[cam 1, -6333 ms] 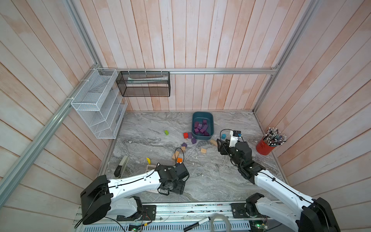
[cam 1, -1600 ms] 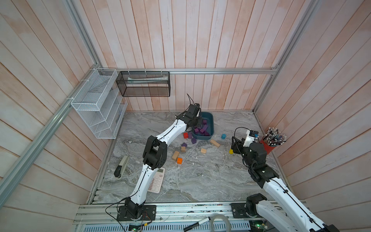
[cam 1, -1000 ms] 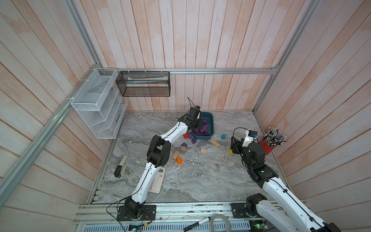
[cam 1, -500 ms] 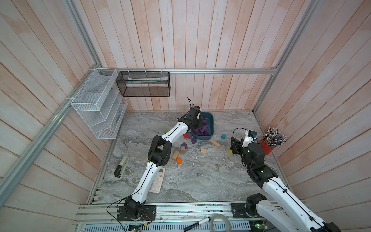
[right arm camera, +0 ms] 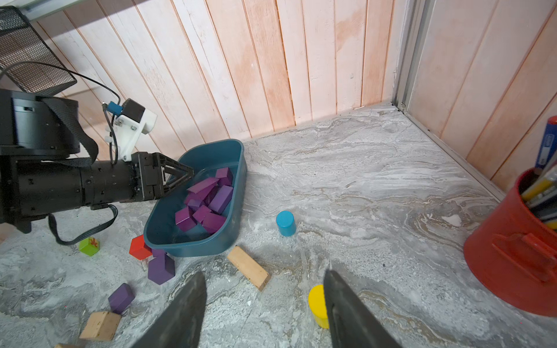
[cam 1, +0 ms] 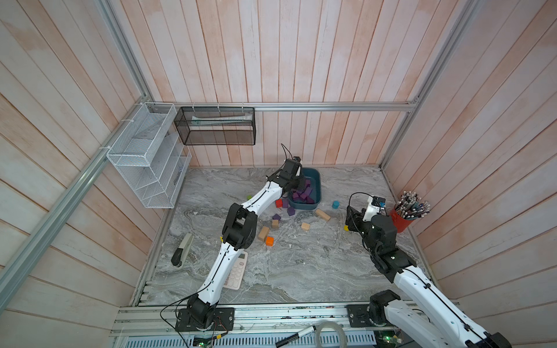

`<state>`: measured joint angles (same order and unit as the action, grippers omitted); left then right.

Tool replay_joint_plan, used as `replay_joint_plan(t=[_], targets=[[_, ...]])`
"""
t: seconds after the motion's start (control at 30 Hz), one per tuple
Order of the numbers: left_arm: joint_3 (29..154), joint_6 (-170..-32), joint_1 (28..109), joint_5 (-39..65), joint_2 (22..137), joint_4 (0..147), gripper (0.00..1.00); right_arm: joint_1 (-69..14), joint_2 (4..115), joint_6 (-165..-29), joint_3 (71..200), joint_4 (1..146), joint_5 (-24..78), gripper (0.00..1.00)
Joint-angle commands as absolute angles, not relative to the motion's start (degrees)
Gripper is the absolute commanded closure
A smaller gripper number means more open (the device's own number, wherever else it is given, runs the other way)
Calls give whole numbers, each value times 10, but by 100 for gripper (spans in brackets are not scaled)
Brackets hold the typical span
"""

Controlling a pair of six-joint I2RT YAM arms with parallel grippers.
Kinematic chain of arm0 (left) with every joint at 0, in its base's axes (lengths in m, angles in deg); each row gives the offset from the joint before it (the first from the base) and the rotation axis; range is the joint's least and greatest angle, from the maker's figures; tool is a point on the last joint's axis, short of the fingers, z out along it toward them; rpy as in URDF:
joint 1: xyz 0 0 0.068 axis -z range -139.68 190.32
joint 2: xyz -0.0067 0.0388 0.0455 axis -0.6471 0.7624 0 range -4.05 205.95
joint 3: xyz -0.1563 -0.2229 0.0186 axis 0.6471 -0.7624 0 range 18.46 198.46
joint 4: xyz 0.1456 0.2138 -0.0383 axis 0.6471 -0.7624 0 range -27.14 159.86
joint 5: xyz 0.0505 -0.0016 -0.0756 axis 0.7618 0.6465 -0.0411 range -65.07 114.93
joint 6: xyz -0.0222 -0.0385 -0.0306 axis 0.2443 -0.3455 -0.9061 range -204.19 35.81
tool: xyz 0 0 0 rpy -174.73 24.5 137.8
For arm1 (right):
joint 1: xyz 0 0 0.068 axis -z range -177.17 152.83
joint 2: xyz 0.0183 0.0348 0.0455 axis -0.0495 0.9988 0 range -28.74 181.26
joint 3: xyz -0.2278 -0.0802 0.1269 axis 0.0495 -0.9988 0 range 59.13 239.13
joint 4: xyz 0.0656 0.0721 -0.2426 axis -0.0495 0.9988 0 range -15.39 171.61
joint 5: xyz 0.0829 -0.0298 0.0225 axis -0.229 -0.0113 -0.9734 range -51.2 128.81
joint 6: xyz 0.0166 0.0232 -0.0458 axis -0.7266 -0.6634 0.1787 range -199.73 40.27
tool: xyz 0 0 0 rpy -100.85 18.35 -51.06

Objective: Pick purple bricks into the storage bin
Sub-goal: Place the building block in the storage box.

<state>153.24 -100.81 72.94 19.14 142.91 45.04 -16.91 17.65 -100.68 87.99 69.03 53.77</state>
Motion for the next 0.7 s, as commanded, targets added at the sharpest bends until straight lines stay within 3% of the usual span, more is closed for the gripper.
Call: replay_joint_plan(t=[0.0, 0.37, 0.47, 0.67], targets=[[1553, -1008, 726, 186, 1441, 448, 52, -173, 178, -1005, 877, 684, 545, 36], [1534, -1001, 726, 193, 1376, 441, 12, -175, 178, -1006, 880, 686, 543, 36], [1491, -1005, 726, 202, 1334, 453, 5, -176, 178, -1007, 880, 686, 543, 36], [1386, -1017, 726, 210, 1240, 476, 4, -183, 182, -1009, 881, 687, 540, 36]])
